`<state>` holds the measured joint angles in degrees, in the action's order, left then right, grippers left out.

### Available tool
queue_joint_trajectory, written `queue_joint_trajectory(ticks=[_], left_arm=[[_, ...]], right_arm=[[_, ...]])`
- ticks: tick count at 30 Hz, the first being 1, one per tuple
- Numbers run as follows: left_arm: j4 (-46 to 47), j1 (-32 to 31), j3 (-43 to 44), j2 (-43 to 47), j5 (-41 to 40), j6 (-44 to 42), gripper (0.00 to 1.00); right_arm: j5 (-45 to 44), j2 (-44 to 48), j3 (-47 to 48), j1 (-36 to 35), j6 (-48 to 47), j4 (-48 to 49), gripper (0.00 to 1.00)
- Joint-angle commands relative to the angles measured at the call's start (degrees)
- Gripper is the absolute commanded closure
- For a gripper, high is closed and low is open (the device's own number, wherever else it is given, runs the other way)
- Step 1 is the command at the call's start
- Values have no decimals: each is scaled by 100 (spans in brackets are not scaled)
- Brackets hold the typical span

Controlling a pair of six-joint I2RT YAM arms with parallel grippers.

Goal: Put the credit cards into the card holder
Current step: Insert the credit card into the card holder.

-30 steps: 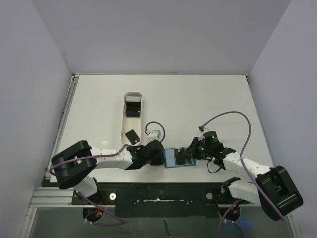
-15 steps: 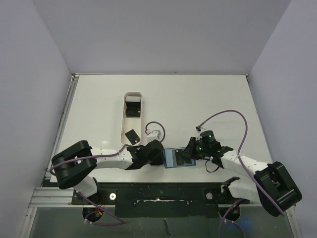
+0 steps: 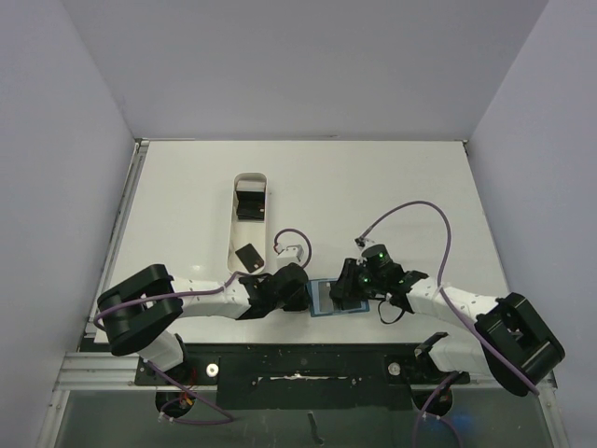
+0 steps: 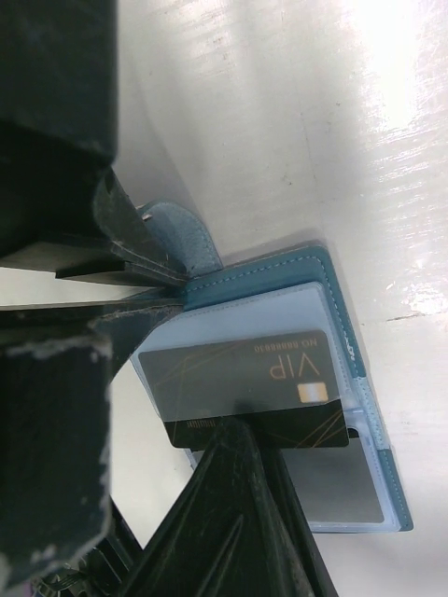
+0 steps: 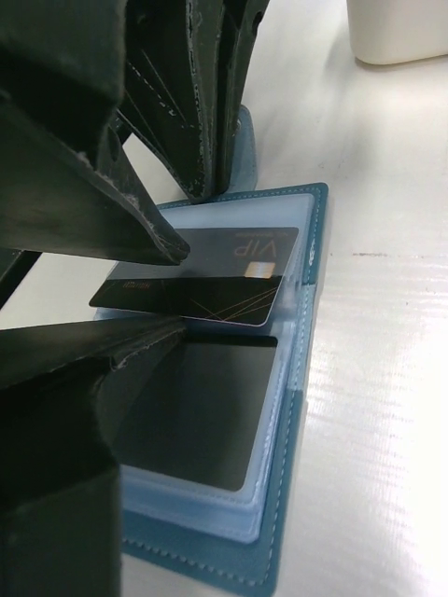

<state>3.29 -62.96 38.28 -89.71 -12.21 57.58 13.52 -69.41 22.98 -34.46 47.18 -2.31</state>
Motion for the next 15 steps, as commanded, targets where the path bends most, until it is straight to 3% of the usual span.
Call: queue_joint_trajectory(ticks=[1,15], left_arm=[[51,-32,104,-136,106,-105,89],[282,-15,86,-70,30,-175,89]], right_arm=[[-196,-222,333,-189,-80,-120,70],[242,-433,382,-318,-717,174,64]])
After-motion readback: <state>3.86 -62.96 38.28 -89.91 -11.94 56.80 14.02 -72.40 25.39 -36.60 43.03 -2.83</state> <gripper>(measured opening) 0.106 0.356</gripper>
